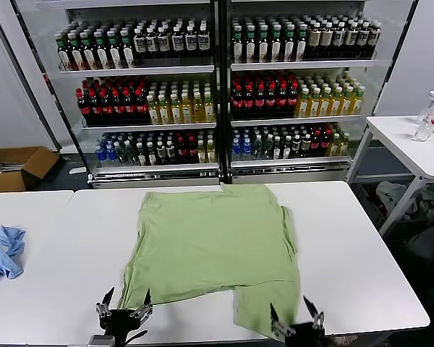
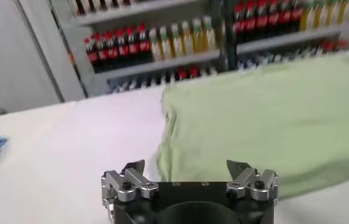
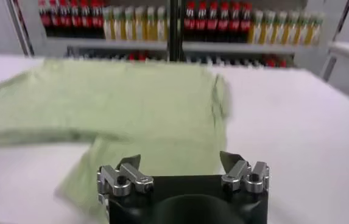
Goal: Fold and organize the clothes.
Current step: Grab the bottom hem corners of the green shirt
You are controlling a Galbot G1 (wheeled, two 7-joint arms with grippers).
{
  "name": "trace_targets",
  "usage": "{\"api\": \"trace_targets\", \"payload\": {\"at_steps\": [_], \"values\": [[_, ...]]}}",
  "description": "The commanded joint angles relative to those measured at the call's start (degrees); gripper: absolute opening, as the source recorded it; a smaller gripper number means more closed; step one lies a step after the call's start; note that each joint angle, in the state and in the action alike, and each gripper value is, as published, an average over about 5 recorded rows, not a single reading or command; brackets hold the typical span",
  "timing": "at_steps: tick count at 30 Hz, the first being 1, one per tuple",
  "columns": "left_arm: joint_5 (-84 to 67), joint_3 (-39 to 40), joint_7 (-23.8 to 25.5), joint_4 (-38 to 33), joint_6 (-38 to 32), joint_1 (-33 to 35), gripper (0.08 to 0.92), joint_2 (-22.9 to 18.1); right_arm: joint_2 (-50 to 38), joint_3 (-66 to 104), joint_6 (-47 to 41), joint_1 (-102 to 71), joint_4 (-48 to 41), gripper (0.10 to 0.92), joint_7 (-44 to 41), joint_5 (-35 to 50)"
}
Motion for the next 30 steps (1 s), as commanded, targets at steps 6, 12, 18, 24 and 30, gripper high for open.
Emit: {"api": "trace_targets", "payload": {"at_steps": [6,12,18,24,30], "values": [[-9.77,-0.49,0.90,1.34,6.34,-0.77,0.771,2.10,0.54,-1.52,-1.06,-2.82,-0.65,0.611,0.49,3.76],[-12.85,-1.18,3.29,0.80,5.79,-1.15,0.602,3.18,0.37,-0.85,-1.16,-2.89,-0.01,0.455,0.01,6.26],[-13.66,-1.47,5.64,0.37,2.30,-1.47,0.428,4.42,-0.60,0.93,0.53,-2.44,1.14,0.282,-1.11,7.47],[-14.56,-2.27,7.55,0.53,-4.15,-3.20,0.255,5.86,-3.24,5.85,2.23,0.56,3.30,0.125,-2.25,9.89],[-17.08,-3.57,9.39,1.16,-5.39,-5.80,0.137,7.31,-6.64,9.16,3.35,5.90,3.61,0.106,-2.63,14.01]]}}
